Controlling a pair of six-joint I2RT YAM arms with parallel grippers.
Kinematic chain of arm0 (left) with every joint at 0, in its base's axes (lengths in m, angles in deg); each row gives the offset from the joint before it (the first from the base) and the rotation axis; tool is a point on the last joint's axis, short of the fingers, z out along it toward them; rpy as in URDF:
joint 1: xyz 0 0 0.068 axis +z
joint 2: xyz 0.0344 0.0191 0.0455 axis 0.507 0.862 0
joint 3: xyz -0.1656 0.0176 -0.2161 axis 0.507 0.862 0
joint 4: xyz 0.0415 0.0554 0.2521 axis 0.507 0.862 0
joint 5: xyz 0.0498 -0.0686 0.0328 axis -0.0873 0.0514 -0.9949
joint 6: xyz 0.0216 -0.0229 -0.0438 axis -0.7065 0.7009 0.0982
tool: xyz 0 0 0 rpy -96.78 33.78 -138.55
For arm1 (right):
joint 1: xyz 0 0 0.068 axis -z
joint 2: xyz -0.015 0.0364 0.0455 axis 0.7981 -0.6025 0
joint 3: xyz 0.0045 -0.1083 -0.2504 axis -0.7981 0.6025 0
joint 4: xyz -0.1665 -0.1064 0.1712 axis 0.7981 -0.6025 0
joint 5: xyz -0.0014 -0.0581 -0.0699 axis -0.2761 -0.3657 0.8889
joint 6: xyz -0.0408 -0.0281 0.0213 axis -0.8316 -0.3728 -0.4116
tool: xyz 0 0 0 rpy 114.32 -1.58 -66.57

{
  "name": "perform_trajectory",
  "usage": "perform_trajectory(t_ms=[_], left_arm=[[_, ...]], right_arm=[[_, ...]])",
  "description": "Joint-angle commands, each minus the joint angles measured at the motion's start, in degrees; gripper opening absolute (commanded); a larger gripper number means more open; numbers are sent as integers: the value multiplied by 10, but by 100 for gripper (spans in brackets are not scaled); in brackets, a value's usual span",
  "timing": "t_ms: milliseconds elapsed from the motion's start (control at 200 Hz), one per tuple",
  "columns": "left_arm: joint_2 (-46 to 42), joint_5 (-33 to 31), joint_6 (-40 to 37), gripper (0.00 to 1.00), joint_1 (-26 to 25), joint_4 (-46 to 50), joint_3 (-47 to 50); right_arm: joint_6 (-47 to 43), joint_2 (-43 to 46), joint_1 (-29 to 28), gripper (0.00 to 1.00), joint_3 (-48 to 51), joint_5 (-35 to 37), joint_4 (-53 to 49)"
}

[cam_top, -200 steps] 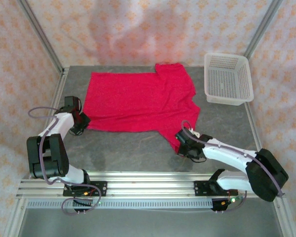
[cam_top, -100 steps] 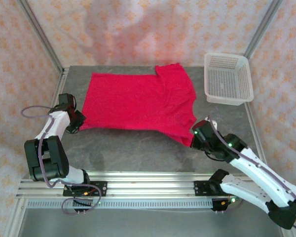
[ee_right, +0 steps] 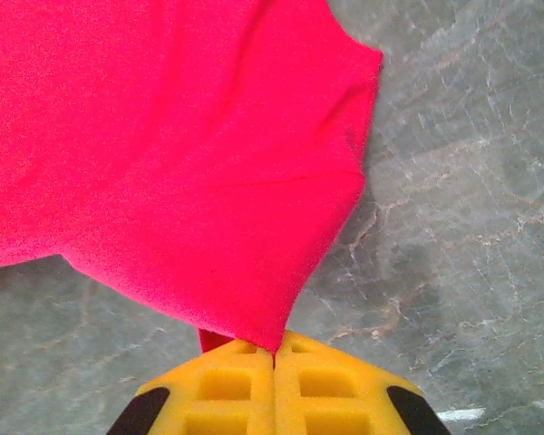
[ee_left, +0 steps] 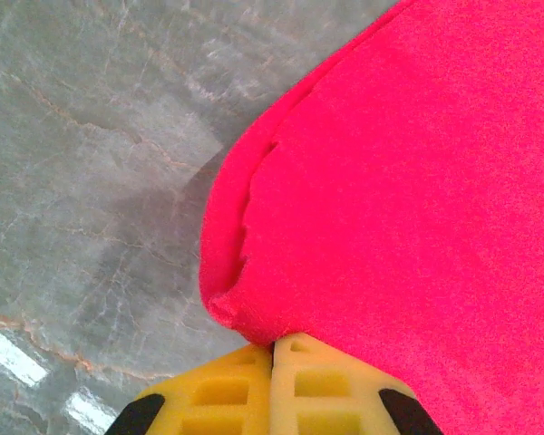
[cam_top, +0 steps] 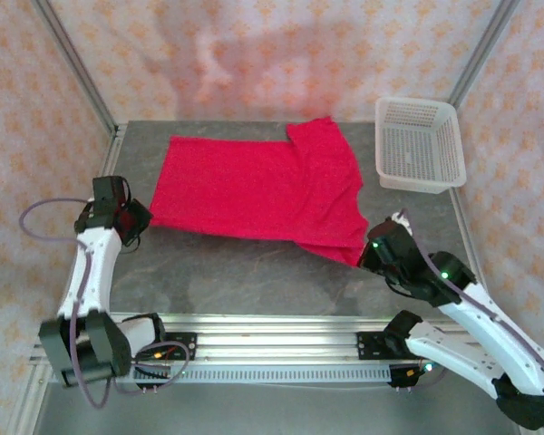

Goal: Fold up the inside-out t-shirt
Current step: Fold the T-shirt at the center of the table.

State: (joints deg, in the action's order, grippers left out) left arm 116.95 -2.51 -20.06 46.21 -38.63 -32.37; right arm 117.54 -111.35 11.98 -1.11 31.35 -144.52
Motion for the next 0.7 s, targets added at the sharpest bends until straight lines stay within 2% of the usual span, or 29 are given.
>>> perform_trajectory(t_ms=[0, 140, 255, 485, 565, 696], left_arm=[[-77, 3, 6, 0, -4, 83, 13], [-145, 11, 4, 0, -4, 134, 10], [-158, 10, 3, 0, -3, 142, 0], [-69, 21, 11, 0, -14, 81, -28], [-38, 9, 19, 0, -29, 58, -41], [15, -23, 21, 0, -59, 43, -70]], right_arm=[[18, 15, 2, 0, -34, 21, -59], [30, 20, 2, 0, -71, -2, -100], [21, 12, 2, 0, -113, 24, -118], [-41, -99, 8, 0, -138, 67, -61], [-60, -125, 22, 0, -120, 47, -3], [-90, -176, 85, 0, -118, -3, 71]])
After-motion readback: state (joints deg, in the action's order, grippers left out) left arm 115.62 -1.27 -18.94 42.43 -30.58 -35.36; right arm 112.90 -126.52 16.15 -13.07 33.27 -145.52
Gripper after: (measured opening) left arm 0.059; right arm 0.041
